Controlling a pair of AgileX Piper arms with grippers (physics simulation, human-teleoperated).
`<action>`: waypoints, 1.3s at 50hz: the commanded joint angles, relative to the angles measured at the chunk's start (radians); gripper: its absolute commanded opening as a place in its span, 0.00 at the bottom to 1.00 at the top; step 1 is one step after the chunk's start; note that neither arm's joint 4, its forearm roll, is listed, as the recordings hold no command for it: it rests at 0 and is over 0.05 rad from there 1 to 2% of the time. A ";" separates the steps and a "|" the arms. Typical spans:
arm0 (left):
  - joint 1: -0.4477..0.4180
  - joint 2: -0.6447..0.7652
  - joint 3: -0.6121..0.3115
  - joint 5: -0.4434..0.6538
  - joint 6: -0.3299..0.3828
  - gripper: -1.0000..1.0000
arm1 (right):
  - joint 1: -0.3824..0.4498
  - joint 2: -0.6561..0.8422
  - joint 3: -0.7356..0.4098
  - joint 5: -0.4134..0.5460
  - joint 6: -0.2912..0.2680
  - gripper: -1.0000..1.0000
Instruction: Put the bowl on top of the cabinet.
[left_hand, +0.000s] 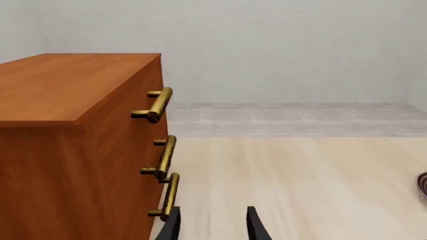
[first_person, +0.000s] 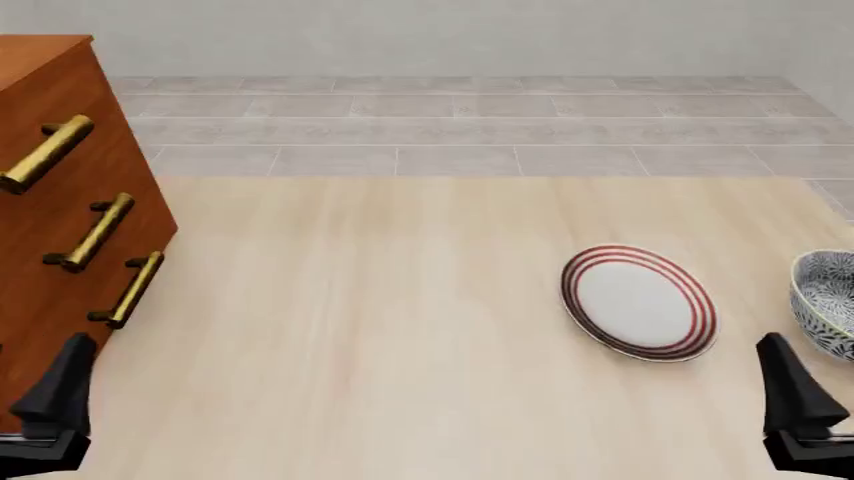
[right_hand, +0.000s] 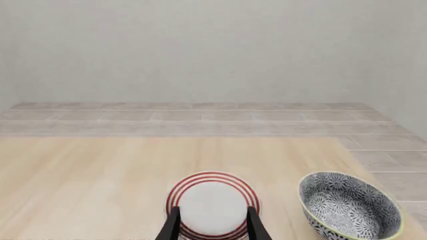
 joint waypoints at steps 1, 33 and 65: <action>-0.003 0.013 -0.002 -0.003 0.012 1.00 | 0.003 0.007 -0.002 0.002 -0.006 1.00; -0.013 0.011 -0.001 0.007 0.008 1.00 | 0.037 0.358 -0.228 -0.141 -0.058 1.00; -0.001 0.015 -0.001 0.008 -0.011 1.00 | -0.179 0.514 -0.526 0.108 -0.079 1.00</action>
